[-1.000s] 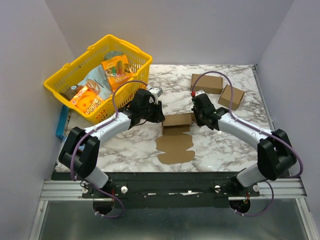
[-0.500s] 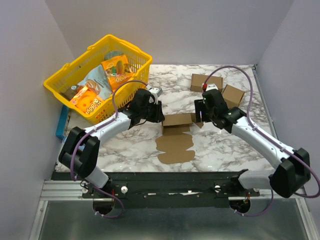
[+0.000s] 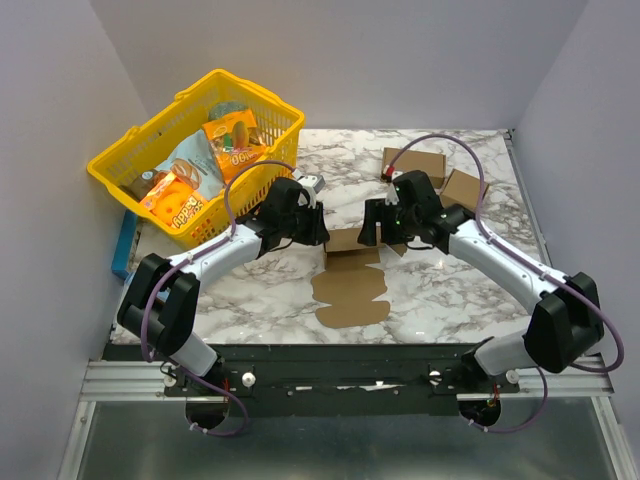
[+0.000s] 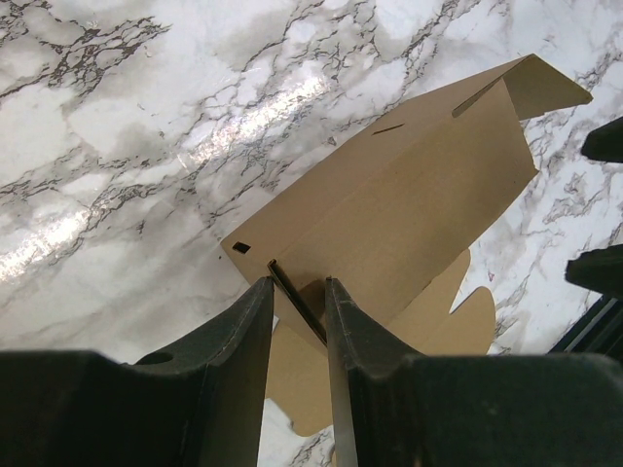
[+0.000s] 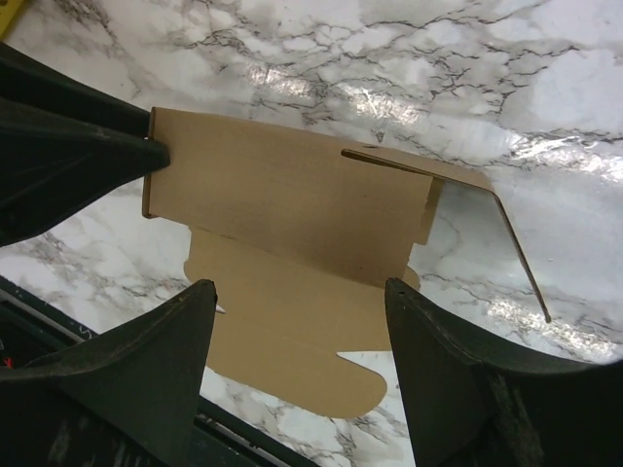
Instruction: Fold the paper box
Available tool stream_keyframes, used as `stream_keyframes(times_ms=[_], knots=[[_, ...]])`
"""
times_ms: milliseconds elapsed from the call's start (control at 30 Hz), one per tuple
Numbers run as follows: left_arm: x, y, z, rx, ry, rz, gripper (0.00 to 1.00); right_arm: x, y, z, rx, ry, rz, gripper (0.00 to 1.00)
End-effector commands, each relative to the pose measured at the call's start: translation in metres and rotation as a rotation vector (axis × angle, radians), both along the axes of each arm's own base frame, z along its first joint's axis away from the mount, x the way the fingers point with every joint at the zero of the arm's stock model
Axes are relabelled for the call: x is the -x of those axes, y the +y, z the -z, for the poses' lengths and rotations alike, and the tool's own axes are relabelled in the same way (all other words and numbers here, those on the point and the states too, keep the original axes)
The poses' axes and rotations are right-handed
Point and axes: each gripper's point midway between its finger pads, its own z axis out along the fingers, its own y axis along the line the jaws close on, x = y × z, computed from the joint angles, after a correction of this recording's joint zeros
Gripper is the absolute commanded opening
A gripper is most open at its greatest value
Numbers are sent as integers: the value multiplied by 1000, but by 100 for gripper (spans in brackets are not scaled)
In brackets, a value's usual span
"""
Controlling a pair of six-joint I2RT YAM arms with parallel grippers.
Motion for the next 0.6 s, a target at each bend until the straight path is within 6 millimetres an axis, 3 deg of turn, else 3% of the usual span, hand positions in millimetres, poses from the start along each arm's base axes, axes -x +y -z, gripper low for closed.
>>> stream_keyframes(times_ms=[0,367,567], knots=[[9,10,18,-62,59,-8,36,-6,18,-9,-75,10,-29,78],[9,10,13,-57,49,-7,36,-20,15,32,6,70,15,80],[10,9,14,-55,52,-4,36,-28,17,35,1,53,22,81]])
